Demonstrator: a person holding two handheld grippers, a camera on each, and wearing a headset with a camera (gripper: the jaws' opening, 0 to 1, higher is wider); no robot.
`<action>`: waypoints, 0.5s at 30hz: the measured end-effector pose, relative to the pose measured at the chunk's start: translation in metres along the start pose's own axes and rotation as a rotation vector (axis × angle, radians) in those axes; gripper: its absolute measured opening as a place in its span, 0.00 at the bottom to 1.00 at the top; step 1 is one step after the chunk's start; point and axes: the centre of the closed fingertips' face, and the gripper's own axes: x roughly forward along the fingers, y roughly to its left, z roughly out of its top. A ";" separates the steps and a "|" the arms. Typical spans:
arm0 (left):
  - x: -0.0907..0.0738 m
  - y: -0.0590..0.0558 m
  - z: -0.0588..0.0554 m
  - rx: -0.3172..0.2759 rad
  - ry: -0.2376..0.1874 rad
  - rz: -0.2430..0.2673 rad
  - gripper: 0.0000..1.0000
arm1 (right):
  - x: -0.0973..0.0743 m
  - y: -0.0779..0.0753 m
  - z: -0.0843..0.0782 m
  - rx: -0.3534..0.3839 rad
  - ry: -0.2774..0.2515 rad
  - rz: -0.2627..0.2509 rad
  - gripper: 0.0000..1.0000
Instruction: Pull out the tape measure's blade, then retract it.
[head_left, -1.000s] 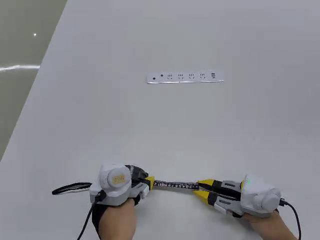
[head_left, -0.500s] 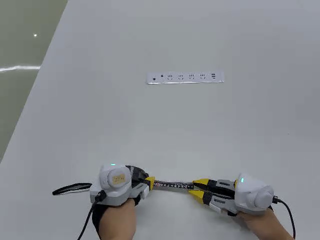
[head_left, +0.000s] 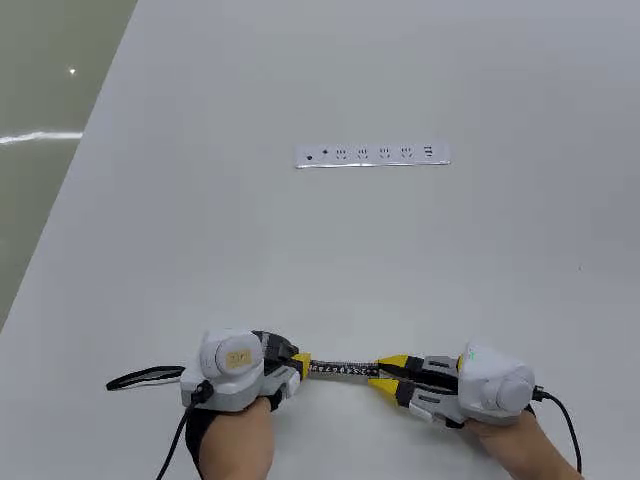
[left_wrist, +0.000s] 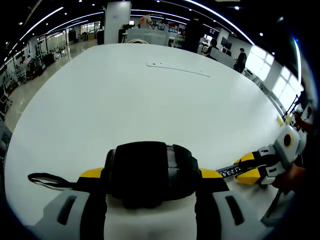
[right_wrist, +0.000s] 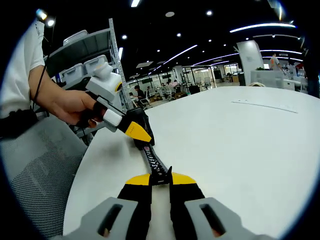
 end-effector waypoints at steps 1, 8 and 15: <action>0.000 0.000 0.000 0.000 -0.001 0.000 0.70 | 0.001 0.000 0.000 -0.001 0.001 0.000 0.11; 0.000 0.000 0.000 -0.005 0.002 -0.005 0.70 | 0.010 0.003 0.002 -0.003 0.006 0.008 0.11; -0.001 0.000 0.000 -0.014 -0.001 -0.009 0.70 | 0.017 0.005 0.002 -0.007 0.014 0.015 0.12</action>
